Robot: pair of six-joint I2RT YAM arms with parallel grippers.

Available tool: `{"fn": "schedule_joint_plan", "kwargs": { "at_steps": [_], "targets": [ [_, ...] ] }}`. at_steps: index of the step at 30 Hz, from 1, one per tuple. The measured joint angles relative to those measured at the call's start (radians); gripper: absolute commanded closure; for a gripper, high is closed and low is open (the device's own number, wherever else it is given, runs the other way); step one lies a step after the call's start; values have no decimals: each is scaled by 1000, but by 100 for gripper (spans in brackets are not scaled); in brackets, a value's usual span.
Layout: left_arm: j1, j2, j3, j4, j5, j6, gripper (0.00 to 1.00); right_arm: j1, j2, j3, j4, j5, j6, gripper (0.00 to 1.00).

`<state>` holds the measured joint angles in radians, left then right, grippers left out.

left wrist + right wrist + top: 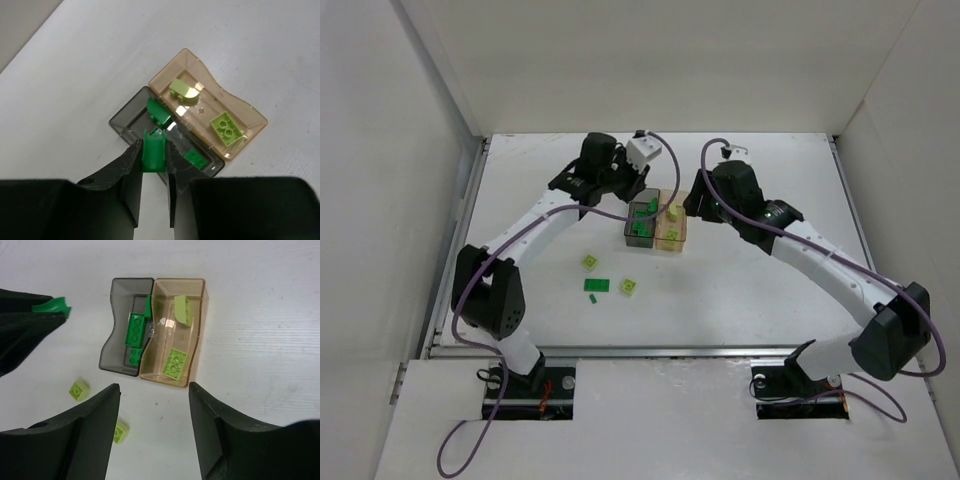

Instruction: Sort the legos into containers by color

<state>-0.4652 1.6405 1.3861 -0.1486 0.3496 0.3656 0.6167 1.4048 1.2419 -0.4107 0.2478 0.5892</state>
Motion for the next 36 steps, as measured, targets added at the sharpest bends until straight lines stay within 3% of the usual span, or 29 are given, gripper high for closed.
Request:
{"fn": "schedule_joint_plan", "kwargs": {
  "at_steps": [8,10,13,19,25,28,33,36],
  "targets": [
    [-38,184,31,-27,16,-11,41,0,-113,-51,-47,70,19,37],
    [-40,196,31,-40,16,-10,35,0,-134,-60,-55,80,26,37],
    [-46,188,31,-41,17,-8,30,0,-158,-69,-63,91,37,37],
    [-51,108,-11,-39,16,-7,30,0,-195,-80,-79,98,52,37],
    [-39,-2,-48,-74,13,-3,47,0,-240,-94,-94,91,56,37],
    [20,-98,-130,-105,-2,21,48,0,-269,-117,-101,72,51,36],
    [134,-198,-291,-172,-82,84,26,0,-285,-168,-101,11,45,34],
    [137,-202,-397,-196,-111,97,17,1,-254,-181,-97,-49,27,25]
  ]
}}
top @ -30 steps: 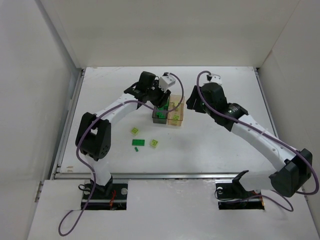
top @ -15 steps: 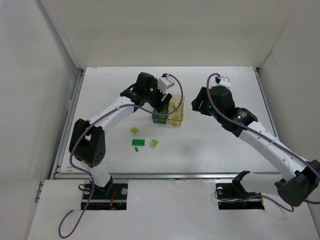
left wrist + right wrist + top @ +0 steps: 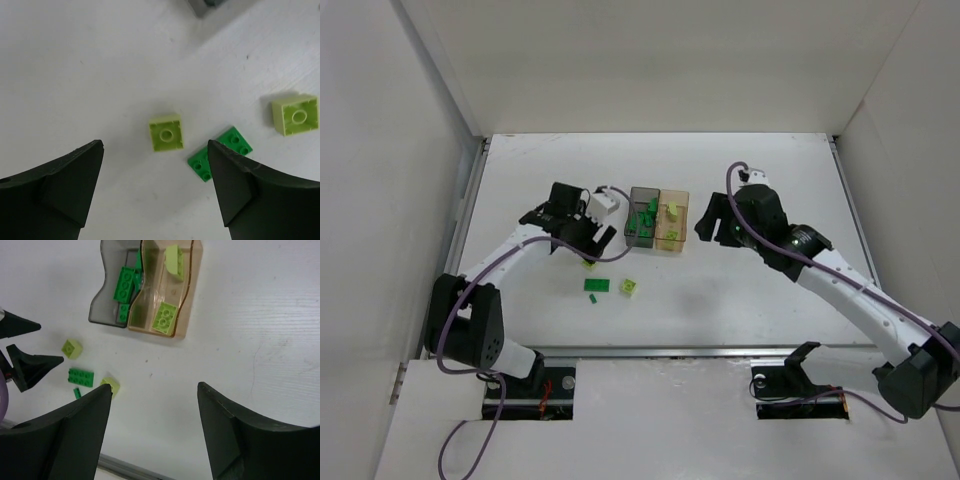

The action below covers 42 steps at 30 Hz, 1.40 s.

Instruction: Sort the legos into containers by color

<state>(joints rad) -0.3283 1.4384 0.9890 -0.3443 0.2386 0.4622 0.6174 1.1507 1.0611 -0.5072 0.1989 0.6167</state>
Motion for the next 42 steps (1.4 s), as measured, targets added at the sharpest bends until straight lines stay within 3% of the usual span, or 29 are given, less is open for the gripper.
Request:
{"fn": "schedule_joint_plan", "kwargs": {
  "at_steps": [7,14,18,22,23,26,27,33,42],
  "targets": [
    [5,0,-108,-11,-42,1,17,63,98,0,-2,-81,-50,23],
    [21,72,-108,50,-41,-14,32,71,82,-23,12,-126,-61,23],
    [21,115,-108,55,-19,-19,35,71,72,-32,13,-132,-55,23],
    [21,130,-108,59,-1,-22,54,71,71,-34,15,-133,-50,23],
    [21,132,-108,61,2,-24,68,71,71,-35,15,-133,-48,23],
    [21,135,-108,68,12,-31,96,71,69,-44,20,-133,-43,23],
    [21,135,-108,69,16,-34,100,71,67,-47,20,-132,-42,23],
    [18,137,-23,12,30,-59,100,71,61,-48,17,-100,-26,23],
    [-172,212,444,63,57,-99,100,71,38,-34,-35,61,45,22]
  ]
}}
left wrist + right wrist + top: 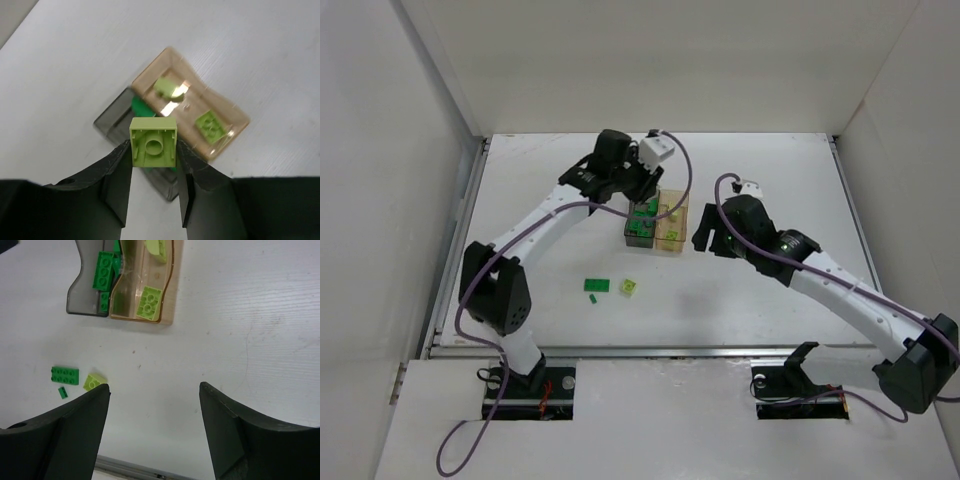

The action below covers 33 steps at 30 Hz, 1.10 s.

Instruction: Sort the legos into containers by color

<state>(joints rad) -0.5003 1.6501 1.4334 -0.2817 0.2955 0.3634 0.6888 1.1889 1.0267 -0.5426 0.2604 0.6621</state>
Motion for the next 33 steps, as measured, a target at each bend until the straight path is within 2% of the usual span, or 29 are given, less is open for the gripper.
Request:
{"fn": "schedule_joint_plan", "kwargs": {
  "at_steps": [3,5,10,11,12,13,14,18,21,27,29,33],
  "targets": [
    [-66,117,139,13,51,-43,100,0,-14,1,-18,43,27,22],
    [-91,208,204,22,78,-71,96,0,-26,1,-39,71,45,22],
    [-116,385,231,19,95,-116,81,0,-53,16,-83,116,68,22],
    [-118,407,230,14,93,-120,75,0,-56,24,-93,124,72,22],
    [-120,422,230,10,90,-123,75,0,-56,26,-95,127,72,22],
    [-122,431,229,4,88,-127,70,0,-57,29,-98,129,73,22],
    [-123,435,228,2,85,-129,59,0,-57,33,-103,132,76,22],
    [-127,412,210,25,78,-139,37,0,-57,40,-108,132,72,21],
    [-128,375,183,34,76,-147,32,0,-57,40,-109,123,59,21],
    [-127,282,132,35,64,-169,30,0,-56,40,-98,48,-19,21],
    [-119,237,124,21,63,-176,30,0,-55,40,-82,-11,-60,17],
    [-48,55,45,-2,51,-182,32,21,-8,47,-26,-130,-150,15]
  ]
}}
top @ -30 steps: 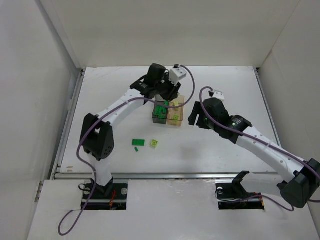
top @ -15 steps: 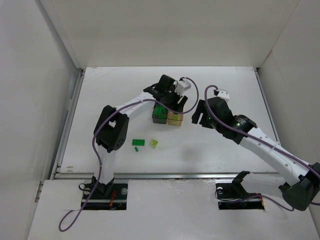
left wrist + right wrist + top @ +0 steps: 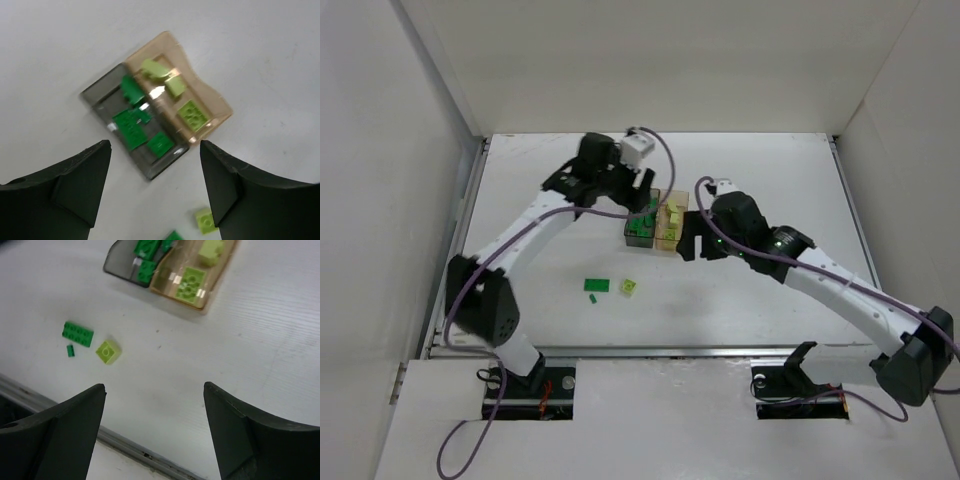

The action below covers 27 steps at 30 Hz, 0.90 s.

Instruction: Sort the legos into containers by color

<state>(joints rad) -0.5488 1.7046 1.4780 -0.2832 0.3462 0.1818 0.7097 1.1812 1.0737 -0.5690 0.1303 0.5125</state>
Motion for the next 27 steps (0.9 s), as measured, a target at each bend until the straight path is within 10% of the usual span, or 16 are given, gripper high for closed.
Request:
{"fn": "schedule_joint_plan", "kwargs": {
  "at_steps": [11,27],
  "targets": [
    [440,-534,-427,-36,-233,10,28,291,535,300,88,-177,-338,15],
    [546,-621,-595,-27,-271,-68,28,299,835,396,84,-136,-482,27]
  ]
}}
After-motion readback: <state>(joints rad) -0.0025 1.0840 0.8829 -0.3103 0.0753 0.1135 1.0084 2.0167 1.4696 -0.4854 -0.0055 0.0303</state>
